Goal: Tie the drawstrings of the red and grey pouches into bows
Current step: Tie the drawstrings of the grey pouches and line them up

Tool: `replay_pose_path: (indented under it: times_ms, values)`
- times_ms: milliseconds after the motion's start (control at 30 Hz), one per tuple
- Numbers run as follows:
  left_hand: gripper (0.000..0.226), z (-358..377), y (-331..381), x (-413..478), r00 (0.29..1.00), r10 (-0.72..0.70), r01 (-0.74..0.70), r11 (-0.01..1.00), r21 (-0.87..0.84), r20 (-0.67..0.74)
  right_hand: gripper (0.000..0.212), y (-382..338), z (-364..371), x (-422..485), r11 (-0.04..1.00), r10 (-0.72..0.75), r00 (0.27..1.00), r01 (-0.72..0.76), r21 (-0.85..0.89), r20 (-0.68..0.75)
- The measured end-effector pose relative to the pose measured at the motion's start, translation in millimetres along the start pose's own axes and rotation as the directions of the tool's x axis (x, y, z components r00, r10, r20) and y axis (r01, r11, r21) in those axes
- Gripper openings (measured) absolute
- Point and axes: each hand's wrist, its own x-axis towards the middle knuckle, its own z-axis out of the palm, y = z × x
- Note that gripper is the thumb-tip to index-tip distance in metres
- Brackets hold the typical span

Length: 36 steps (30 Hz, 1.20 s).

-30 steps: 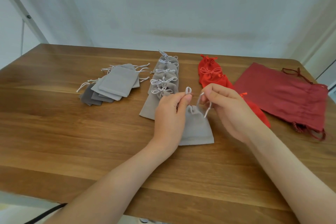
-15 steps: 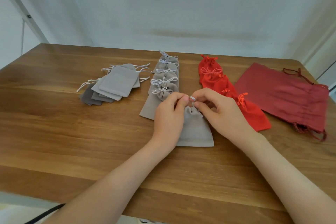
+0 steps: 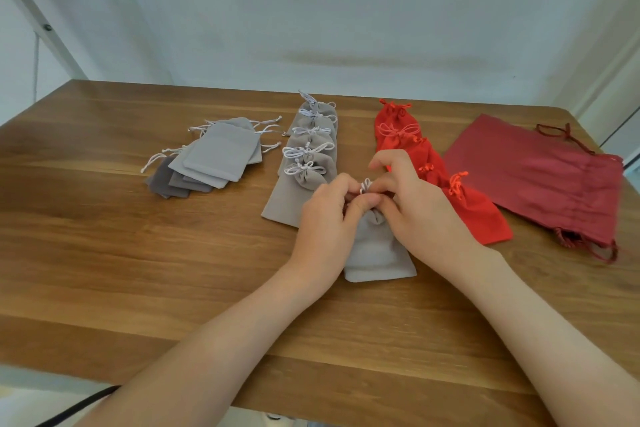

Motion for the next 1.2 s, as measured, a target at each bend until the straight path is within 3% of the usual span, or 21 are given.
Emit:
replay_pose_path:
  times_ms: [200, 367, 467, 567, 633, 767, 867, 933, 1033, 1133, 1200]
  values:
    - [0.024, -0.9, 4.3, 2.5, 0.999, 0.035, -0.036, 0.995, -0.097, -0.016, 0.035, 3.8, 6.0, 0.7, 0.999, 0.021, 0.998, -0.019, 0.036, -0.054]
    - [0.019, -1.0, 5.8, 3.3, 1.000, 0.012, -0.016, 0.986, -0.164, -0.027, 0.015, -1.2, 7.5, -0.8, 0.998, 0.023, 0.984, -0.013, 0.055, -0.177]
    - [0.020, -0.9, 3.7, 6.0, 0.995, -0.095, 0.095, 0.956, -0.279, 0.013, 0.012, -0.7, 7.1, -0.2, 0.999, 0.026, 0.985, -0.019, 0.042, -0.169]
    - [0.022, -2.4, 1.3, 11.2, 0.945, -0.259, 0.326, 0.788, -0.522, 0.198, 0.013, 4.8, 5.0, -0.6, 0.996, -0.050, 0.989, 0.040, -0.074, -0.143]
    - [0.021, -3.1, 1.6, 12.6, 0.927, -0.276, 0.372, 0.767, -0.522, 0.255, 0.012, 9.1, 1.5, -0.5, 0.990, -0.084, 0.991, 0.070, -0.123, -0.108]
    - [0.015, -2.6, 3.8, 11.3, 0.921, -0.310, 0.387, 0.793, -0.470, 0.235, 0.027, 3.6, -1.2, 0.6, 1.000, 0.030, 0.998, -0.030, 0.010, -0.046]
    - [0.014, -2.4, 3.8, 10.0, 0.928, -0.313, 0.372, 0.773, -0.513, 0.201, 0.037, -0.5, -2.2, 2.3, 0.990, 0.107, 0.990, -0.098, 0.100, -0.089]
    - [0.013, -2.7, 4.0, 10.1, 0.937, -0.303, 0.350, 0.772, -0.531, 0.176, 0.032, -0.3, -4.5, 3.6, 0.968, 0.198, 0.977, -0.184, 0.169, -0.072]
    - [0.013, -2.3, 4.0, 10.0, 0.952, -0.273, 0.304, 0.807, -0.507, 0.137, 0.009, 2.2, -8.6, 5.3, 0.894, 0.340, 0.938, -0.345, 0.285, 0.069]
    - [0.015, -2.9, 5.0, 9.7, 0.954, -0.280, 0.294, 0.824, -0.485, 0.104, 0.010, 1.1, -11.4, 4.4, 0.805, 0.370, 0.911, -0.412, 0.426, 0.181]
    - [0.020, -4.5, 7.8, 10.0, 0.933, -0.327, 0.354, 0.753, -0.555, 0.152, 0.011, 0.0, -12.9, 4.2, 0.774, 0.378, 0.901, -0.434, 0.461, 0.214]
